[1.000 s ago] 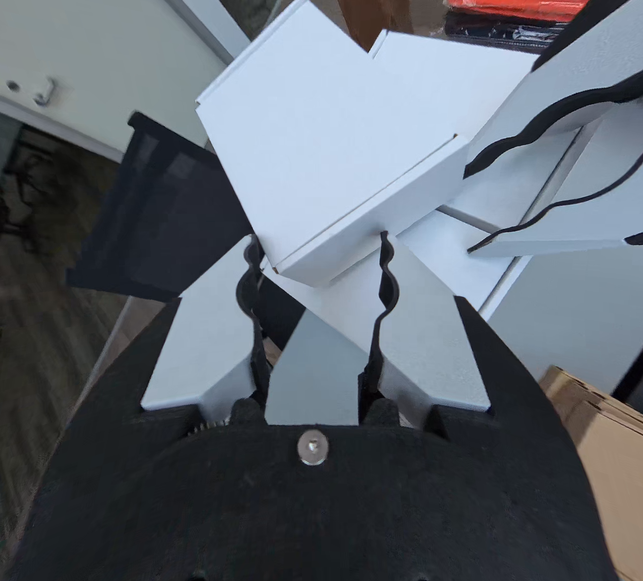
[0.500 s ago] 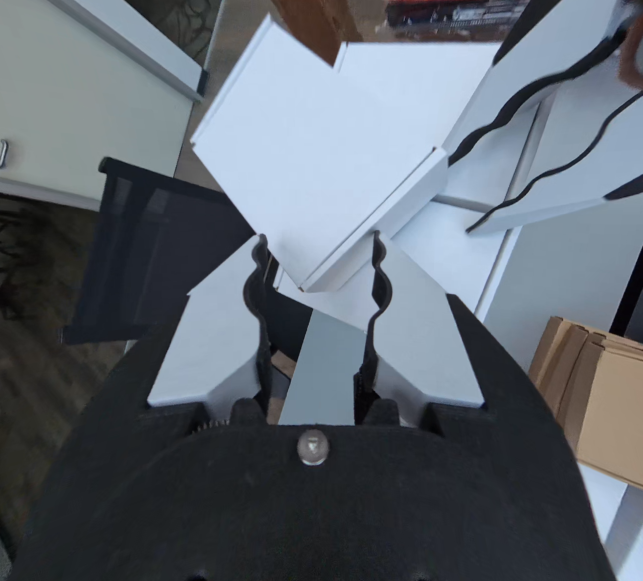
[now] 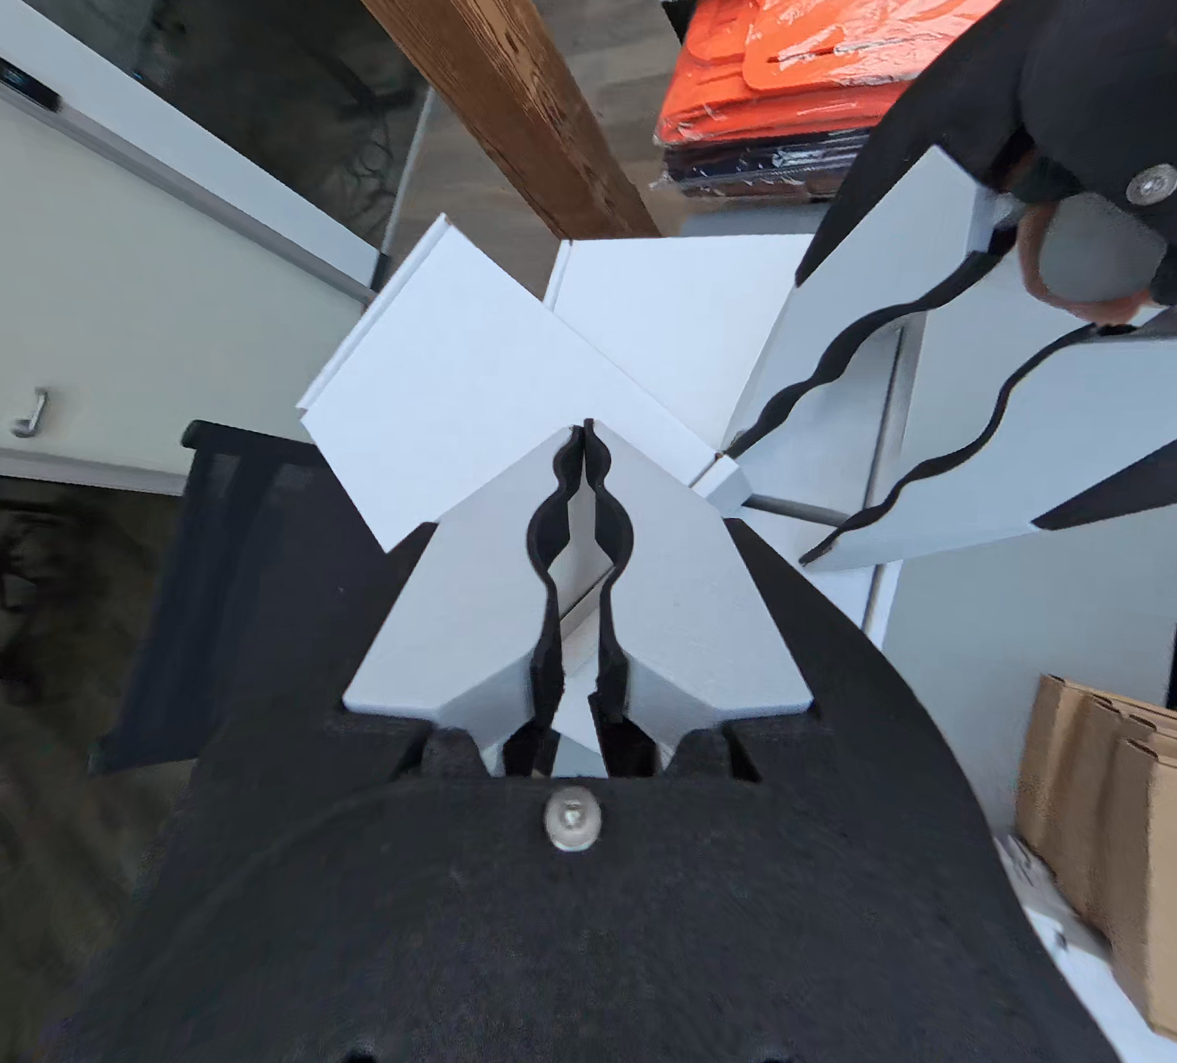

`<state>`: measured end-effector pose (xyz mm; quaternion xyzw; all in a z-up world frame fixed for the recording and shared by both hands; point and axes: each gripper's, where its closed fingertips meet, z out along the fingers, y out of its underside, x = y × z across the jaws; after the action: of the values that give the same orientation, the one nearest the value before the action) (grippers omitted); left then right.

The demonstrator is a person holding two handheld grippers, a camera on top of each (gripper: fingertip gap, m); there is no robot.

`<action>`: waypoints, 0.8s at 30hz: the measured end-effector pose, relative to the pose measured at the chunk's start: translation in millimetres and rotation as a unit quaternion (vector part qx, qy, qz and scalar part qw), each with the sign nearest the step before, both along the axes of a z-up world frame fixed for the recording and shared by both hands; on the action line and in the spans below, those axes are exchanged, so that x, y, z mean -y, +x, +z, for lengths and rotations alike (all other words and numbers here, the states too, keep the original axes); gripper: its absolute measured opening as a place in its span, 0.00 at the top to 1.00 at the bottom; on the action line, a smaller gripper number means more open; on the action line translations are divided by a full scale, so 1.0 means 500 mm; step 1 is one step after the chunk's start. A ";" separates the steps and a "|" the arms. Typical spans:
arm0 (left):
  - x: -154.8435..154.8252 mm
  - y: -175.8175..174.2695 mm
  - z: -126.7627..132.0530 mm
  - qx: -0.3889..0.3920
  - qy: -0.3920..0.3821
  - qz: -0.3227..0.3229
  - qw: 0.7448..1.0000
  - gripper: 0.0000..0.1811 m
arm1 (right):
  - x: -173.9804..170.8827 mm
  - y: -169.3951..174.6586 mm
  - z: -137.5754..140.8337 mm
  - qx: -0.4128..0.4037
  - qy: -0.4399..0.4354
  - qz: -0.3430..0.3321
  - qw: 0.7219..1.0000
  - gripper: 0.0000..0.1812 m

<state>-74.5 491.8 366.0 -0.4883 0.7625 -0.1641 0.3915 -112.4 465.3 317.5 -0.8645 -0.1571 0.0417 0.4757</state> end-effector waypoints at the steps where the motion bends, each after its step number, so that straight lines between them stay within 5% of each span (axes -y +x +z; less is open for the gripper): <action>1: 0.001 0.001 0.000 0.013 0.002 0.004 1.000 1.00 | 0.001 0.000 0.000 0.000 0.001 0.003 1.000 0.77; 5: 0.001 -0.005 -0.001 0.022 -0.071 0.040 0.996 1.00 | 0.004 -0.009 0.000 0.001 0.003 0.014 1.000 0.77; 8: -0.007 -0.017 -0.001 0.041 -0.078 0.042 0.995 1.00 | 0.005 -0.025 0.005 0.003 0.015 0.032 0.999 0.67; 17: -0.010 -0.019 0.000 0.052 -0.082 0.051 0.994 1.00 | 0.077 -0.014 -0.005 0.175 0.085 0.153 0.969 0.63; 24: -0.009 -0.011 0.001 0.044 -0.067 0.069 0.994 1.00 | 0.058 -0.051 -0.001 0.089 0.106 0.112 0.984 0.65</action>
<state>-79.8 496.4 366.4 -0.5569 0.6965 -0.2092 0.4012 -137.9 436.2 316.8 -0.7860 -0.2985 0.0007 0.5414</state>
